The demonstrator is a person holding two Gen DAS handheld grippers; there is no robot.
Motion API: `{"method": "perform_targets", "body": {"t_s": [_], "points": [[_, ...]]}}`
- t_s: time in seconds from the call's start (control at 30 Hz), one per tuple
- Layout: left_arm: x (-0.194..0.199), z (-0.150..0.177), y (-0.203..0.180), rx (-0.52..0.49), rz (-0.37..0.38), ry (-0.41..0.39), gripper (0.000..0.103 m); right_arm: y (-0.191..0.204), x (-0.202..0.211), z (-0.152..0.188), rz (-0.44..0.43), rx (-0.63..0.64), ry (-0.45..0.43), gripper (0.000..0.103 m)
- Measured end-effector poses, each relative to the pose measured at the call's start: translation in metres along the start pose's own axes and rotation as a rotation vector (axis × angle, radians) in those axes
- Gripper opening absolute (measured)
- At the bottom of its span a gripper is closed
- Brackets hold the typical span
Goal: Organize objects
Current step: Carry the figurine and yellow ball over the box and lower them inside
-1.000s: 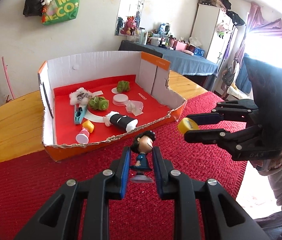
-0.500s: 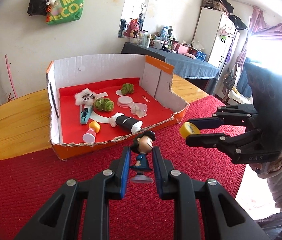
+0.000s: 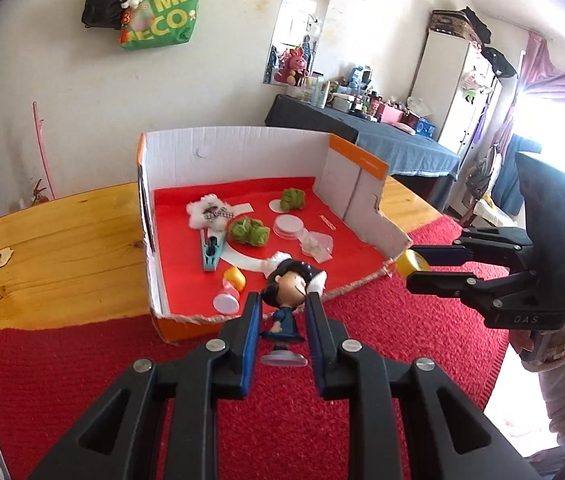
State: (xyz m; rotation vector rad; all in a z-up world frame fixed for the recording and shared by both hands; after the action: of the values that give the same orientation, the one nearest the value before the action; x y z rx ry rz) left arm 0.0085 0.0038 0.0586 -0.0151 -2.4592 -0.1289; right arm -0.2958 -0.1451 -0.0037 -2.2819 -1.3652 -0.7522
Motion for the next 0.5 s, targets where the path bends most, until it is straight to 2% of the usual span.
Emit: {"method": "perform_targets", "body": {"t_s": [0.23,0.5], "points": [[-0.014,-0.019,-0.018,-0.023,0.064,0.021,0.023,-0.024,0.000,-0.009,0.052,-0.063,0.033,0.029],[-0.057,-0.038,-0.059,-0.083,0.181,0.129,0.023,-0.063,-0.008,-0.008,0.116,-0.123,0.170,0.029]]}}
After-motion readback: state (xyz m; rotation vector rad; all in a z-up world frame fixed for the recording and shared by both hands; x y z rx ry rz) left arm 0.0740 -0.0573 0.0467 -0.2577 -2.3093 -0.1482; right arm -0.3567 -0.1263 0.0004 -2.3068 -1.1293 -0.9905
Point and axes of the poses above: each gripper's, at about its wrist camera, not at the fingertips, and x roughly against the way its jaws point, y to its left, z to its underside, the point moved 7 cm from there along -x, roughly the way its jaws point, and after that the axes turned 12 degrees about -z, right-handed, at the moved point
